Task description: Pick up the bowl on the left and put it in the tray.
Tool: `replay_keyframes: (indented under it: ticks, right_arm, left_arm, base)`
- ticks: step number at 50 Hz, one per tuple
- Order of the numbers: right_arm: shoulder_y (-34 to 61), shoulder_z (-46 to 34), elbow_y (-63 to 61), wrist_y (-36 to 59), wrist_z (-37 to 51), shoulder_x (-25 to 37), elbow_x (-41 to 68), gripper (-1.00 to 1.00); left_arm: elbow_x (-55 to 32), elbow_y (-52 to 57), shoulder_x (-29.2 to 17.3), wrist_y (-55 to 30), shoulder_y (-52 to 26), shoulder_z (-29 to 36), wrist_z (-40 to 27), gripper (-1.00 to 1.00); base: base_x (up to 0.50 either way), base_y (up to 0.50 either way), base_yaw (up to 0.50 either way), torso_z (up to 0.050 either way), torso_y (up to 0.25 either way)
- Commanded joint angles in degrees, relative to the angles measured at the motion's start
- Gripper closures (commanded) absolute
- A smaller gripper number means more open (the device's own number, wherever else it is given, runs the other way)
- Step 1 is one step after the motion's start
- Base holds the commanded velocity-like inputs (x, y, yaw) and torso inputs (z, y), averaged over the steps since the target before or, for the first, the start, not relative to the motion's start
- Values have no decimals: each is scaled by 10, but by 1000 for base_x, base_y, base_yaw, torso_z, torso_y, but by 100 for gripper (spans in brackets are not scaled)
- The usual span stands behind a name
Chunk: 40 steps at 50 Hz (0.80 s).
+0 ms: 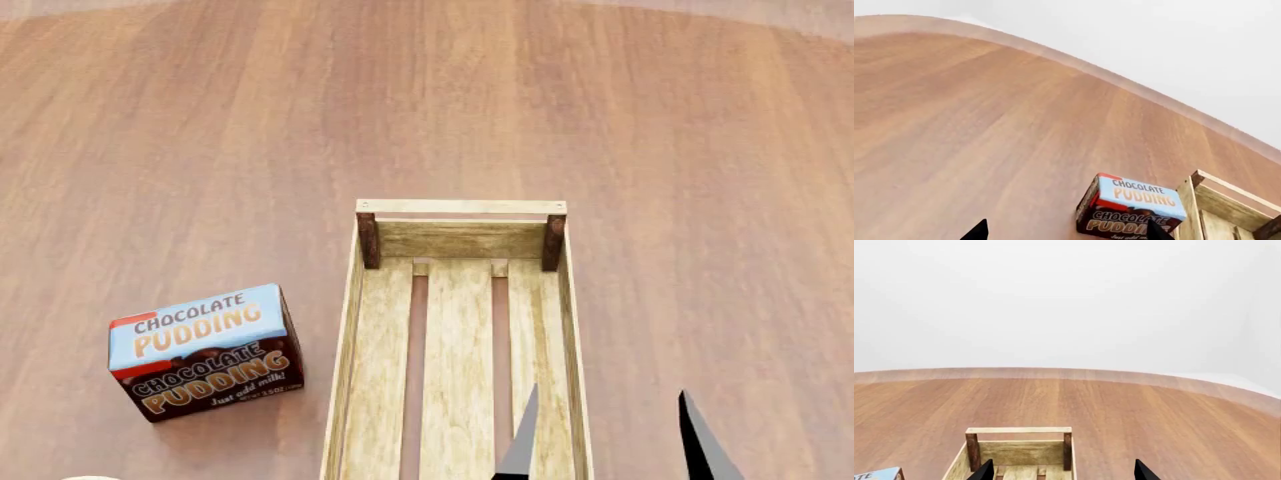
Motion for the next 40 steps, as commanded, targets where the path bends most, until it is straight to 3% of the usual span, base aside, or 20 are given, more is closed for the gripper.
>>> replay_keyframes:
  ticks: [1,12,29,40]
  right_arm:
    - [-3,9,2,-7,-15,-8,-11,-100]
    - [-1,7,2,-6,-11,-6,-8,-100]
    - [-3,5,1,-8,-7,-2,-6,-100]
    - [-1,2,3,-8,-5,-1,-5,-100]
  left_arm:
    - [-81,-6,4,-35,7,-29,-9,-100]
    - [-97,-18,-3,-42,-1,-24,-22,-100]
    - [-46,-44,-9,-57,-13,-2,-40,-100]
    - [-7,-89,-3,-47,-18,14,-19,-100]
  base:
    - [0,0,0,0,0]
    - [0,0,0,0,0]
    - [0,0,0,0,0]
    - [0,0,0,0,0]
